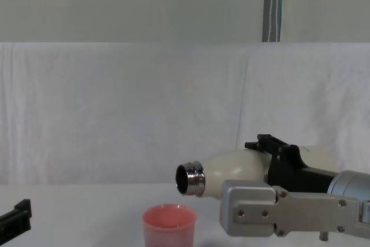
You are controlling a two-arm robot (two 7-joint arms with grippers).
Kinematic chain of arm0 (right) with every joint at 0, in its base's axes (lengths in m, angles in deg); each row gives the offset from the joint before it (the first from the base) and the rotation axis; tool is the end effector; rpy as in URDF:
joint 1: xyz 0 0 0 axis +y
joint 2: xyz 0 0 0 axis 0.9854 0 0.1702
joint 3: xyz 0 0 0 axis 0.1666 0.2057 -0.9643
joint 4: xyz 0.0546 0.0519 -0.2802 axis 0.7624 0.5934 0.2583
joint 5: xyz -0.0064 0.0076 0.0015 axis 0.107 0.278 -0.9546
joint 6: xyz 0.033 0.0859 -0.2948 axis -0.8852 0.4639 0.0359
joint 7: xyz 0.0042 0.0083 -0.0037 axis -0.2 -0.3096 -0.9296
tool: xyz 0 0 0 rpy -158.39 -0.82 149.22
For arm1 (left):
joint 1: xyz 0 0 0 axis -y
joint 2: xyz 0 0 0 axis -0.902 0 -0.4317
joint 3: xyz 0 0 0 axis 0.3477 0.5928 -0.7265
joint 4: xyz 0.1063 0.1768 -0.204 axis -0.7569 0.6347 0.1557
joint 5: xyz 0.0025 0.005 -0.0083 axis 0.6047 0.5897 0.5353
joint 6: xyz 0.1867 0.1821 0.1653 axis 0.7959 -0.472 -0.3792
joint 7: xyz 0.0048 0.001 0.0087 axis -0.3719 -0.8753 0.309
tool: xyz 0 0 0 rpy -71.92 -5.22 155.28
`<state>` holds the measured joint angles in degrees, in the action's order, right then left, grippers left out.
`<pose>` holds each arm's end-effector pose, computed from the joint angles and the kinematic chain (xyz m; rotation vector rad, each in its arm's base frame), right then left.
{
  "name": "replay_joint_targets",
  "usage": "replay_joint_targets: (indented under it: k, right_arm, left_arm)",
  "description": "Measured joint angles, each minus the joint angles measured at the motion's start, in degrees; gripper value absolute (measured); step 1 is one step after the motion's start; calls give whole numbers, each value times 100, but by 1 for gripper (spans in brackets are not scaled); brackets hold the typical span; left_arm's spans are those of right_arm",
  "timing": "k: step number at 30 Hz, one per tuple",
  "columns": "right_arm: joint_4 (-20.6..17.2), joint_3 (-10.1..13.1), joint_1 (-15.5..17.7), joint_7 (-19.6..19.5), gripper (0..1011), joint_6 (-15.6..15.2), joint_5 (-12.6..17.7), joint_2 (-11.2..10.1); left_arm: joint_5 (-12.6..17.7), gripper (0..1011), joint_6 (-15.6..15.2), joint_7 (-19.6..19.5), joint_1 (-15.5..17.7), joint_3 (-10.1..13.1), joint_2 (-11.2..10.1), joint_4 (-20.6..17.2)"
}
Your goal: Grasp the thermos with one hand and pour water into the cup lid.
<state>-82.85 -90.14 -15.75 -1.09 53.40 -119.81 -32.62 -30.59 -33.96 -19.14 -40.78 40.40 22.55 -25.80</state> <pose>0.4068 0.0511 -0.2641 -0.7984 -1.2835 -0.7805 0.2529 0.0375 -0.2851 -0.0381 0.0139 1.4461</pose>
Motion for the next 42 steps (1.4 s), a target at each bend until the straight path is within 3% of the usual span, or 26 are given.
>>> replay_joint_targets:
  k: [42]
  right_arm:
    - [-26,-112,-142,-8,953,-1,-205,-92]
  left_arm:
    - [0,1001,0,0,0,0,0,0]
